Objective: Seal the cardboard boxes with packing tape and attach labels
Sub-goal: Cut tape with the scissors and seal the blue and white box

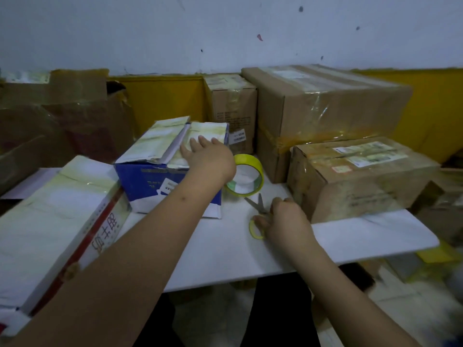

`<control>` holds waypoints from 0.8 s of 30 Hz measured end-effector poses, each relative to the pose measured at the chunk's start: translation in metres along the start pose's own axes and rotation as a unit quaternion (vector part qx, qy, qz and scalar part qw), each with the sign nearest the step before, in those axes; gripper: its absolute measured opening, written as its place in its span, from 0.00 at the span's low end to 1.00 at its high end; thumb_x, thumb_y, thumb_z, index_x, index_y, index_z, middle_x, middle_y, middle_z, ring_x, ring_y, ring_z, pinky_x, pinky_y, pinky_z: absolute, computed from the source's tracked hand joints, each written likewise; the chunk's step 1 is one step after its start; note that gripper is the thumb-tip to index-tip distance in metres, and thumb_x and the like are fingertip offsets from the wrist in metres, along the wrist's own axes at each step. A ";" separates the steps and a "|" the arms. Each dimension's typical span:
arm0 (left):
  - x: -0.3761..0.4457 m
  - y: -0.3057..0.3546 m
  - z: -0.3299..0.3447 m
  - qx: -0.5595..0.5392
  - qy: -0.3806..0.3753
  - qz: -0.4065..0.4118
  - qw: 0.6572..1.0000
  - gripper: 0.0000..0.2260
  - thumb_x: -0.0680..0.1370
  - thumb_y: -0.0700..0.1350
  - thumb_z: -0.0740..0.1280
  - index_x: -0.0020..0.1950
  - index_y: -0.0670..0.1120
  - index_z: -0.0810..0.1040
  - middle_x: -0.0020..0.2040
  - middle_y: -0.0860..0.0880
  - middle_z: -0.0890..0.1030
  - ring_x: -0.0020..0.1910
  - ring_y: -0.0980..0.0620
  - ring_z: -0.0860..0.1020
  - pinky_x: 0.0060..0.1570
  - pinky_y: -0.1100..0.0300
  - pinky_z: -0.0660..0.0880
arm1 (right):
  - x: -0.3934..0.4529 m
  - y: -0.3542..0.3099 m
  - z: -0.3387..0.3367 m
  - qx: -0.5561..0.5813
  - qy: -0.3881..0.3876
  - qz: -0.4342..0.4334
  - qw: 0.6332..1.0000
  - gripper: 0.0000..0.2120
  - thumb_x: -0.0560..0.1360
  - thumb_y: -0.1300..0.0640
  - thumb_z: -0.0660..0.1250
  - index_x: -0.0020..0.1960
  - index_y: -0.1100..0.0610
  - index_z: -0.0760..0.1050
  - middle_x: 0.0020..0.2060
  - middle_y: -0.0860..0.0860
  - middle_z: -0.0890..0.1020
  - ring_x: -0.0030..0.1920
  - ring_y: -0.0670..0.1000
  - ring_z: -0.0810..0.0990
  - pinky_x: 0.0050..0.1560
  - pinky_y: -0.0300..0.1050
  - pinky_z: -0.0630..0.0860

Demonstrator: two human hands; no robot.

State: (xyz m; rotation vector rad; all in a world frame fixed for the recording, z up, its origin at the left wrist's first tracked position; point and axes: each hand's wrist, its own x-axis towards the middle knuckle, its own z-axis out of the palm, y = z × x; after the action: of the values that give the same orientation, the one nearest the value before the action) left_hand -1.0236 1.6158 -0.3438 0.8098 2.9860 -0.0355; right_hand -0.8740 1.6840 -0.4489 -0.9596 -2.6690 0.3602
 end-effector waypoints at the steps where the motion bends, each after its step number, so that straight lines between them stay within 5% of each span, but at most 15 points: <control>1: -0.001 -0.002 0.003 0.004 0.014 0.007 1.000 0.31 0.84 0.46 0.56 0.82 0.43 0.43 0.82 0.38 0.43 0.80 0.36 0.44 0.76 0.35 0.43 | -0.002 0.000 -0.002 -0.001 0.001 0.008 1.000 0.21 0.75 0.42 0.69 0.54 0.59 0.69 0.53 0.59 0.77 0.53 0.60 0.78 0.42 0.47 0.66; 4: -0.001 -0.012 0.010 0.012 0.044 0.048 0.998 0.30 0.84 0.50 0.56 0.82 0.46 0.46 0.82 0.38 0.47 0.80 0.35 0.48 0.75 0.35 0.47 | -0.011 0.000 -0.012 -0.055 -0.023 0.020 0.998 0.21 0.74 0.44 0.70 0.53 0.59 0.68 0.55 0.59 0.78 0.57 0.61 0.76 0.48 0.48 0.70; 9: -0.002 -0.031 0.013 -0.002 0.081 0.149 0.986 0.27 0.84 0.55 0.55 0.81 0.48 0.56 0.79 0.39 0.59 0.77 0.36 0.58 0.74 0.38 0.59 | -0.035 0.006 -0.035 -0.080 -0.071 0.050 0.993 0.17 0.73 0.44 0.70 0.41 0.54 0.65 0.51 0.55 0.79 0.54 0.58 0.79 0.42 0.43 0.67; 13: -0.013 -0.047 0.013 -0.149 0.136 0.239 0.950 0.22 0.82 0.53 0.62 0.74 0.44 0.70 0.75 0.42 0.69 0.74 0.44 0.66 0.71 0.51 0.65 | -0.055 0.015 -0.052 -0.029 -0.078 0.097 0.992 0.21 0.72 0.40 0.69 0.39 0.55 0.66 0.40 0.53 0.76 0.45 0.56 0.79 0.36 0.43 0.67; 16: -0.049 -0.052 0.016 -0.366 0.284 0.252 0.850 0.15 0.81 0.44 0.65 0.69 0.46 0.76 0.69 0.48 0.75 0.67 0.54 0.71 0.65 0.69 0.65 | -0.065 0.029 -0.070 0.068 -0.065 0.097 0.991 0.24 0.72 0.40 0.70 0.31 0.59 0.69 0.26 0.54 0.69 0.30 0.52 0.71 0.30 0.46 0.61; 18: -0.079 -0.048 0.036 -0.490 0.382 0.177 0.764 0.09 0.80 0.39 0.64 0.58 0.47 0.79 0.55 0.49 0.79 0.52 0.54 0.78 0.54 0.60 0.75 | -0.068 0.032 -0.088 0.126 -0.042 0.073 0.988 0.23 0.72 0.41 0.70 0.34 0.60 0.76 0.27 0.56 0.74 0.31 0.53 0.73 0.32 0.47 0.63; 21: -0.122 -0.020 0.065 -0.681 0.269 0.061 0.679 0.07 0.79 0.40 0.63 0.52 0.51 0.75 0.42 0.46 0.82 0.39 0.48 0.81 0.41 0.49 0.78 | -0.061 0.024 -0.108 0.218 0.017 0.003 0.976 0.17 0.73 0.42 0.70 0.34 0.55 0.77 0.27 0.50 0.74 0.30 0.49 0.71 0.32 0.45 0.62; 24: -0.125 0.009 0.078 -0.749 0.156 -0.009 0.644 0.14 0.80 0.41 0.66 0.65 0.49 0.70 0.45 0.48 0.84 0.42 0.54 0.83 0.48 0.54 0.80 | -0.028 0.008 -0.111 0.250 0.050 -0.064 0.965 0.15 0.75 0.43 0.70 0.42 0.55 0.81 0.32 0.53 0.78 0.31 0.48 0.70 0.30 0.41 0.63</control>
State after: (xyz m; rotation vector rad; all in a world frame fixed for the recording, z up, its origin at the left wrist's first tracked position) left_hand -0.9085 1.5580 -0.4154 0.4352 1.9240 2.2876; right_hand -0.8107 1.6867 -0.3536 -0.6268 -2.3541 0.8771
